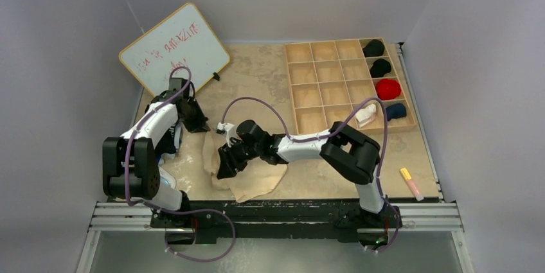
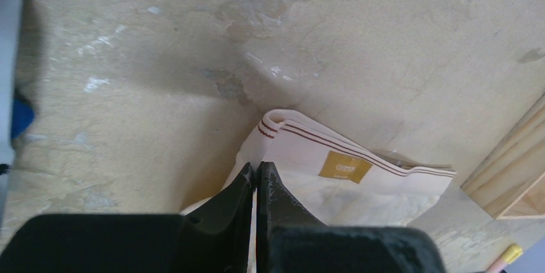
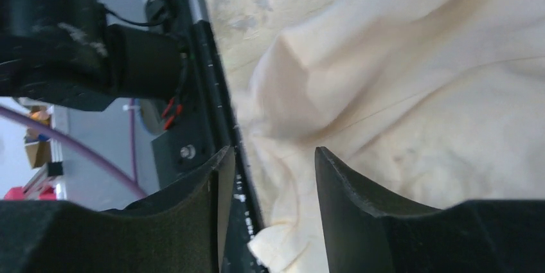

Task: Roll the underwear
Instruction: Flatten out the underwear at the center of the board, then fold the underwear at the center of the board.

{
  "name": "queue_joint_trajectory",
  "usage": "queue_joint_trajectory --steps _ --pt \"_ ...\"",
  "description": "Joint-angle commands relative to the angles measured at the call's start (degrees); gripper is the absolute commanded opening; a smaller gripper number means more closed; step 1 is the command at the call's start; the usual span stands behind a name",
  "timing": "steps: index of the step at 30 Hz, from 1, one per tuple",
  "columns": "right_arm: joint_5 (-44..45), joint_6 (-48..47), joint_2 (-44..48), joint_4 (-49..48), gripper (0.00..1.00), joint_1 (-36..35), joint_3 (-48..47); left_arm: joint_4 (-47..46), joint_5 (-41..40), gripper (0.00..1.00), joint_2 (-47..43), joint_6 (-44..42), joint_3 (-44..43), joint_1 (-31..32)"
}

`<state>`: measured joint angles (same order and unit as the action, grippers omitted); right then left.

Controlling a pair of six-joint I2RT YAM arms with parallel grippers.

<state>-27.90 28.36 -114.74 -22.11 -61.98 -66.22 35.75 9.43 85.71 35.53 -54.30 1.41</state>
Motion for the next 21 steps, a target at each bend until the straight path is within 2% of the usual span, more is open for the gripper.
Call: queue_joint_trajectory --steps 1,4,7,11,14,21 --pt "-3.91 -0.79 6.49 0.27 0.53 -0.24 -0.73 1.08 -3.8 0.0 0.64 -2.94 -3.7 -1.4" --pt "-1.06 -2.22 9.34 2.76 0.54 -0.1 0.77 2.04 -5.34 0.0 1.93 -4.18 -5.2 -1.41" --pt "5.88 -2.93 11.45 6.83 0.54 0.23 2.29 2.86 -6.93 0.0 3.14 -5.18 -6.44 -2.87" --pt "20.01 -4.92 10.33 21.77 0.47 0.29 0.81 3.07 -6.44 0.0 3.86 -6.65 -6.63 -2.9" --pt "27.1 -4.08 8.33 31.09 0.4 0.39 0.1 1.99 -1.42 0.0 3.98 -8.05 -6.16 -2.9" --pt "38.23 -4.26 9.82 35.16 0.37 0.52 5.01 1.38 0.55 0.0 2.73 -7.5 -4.1 -2.9"
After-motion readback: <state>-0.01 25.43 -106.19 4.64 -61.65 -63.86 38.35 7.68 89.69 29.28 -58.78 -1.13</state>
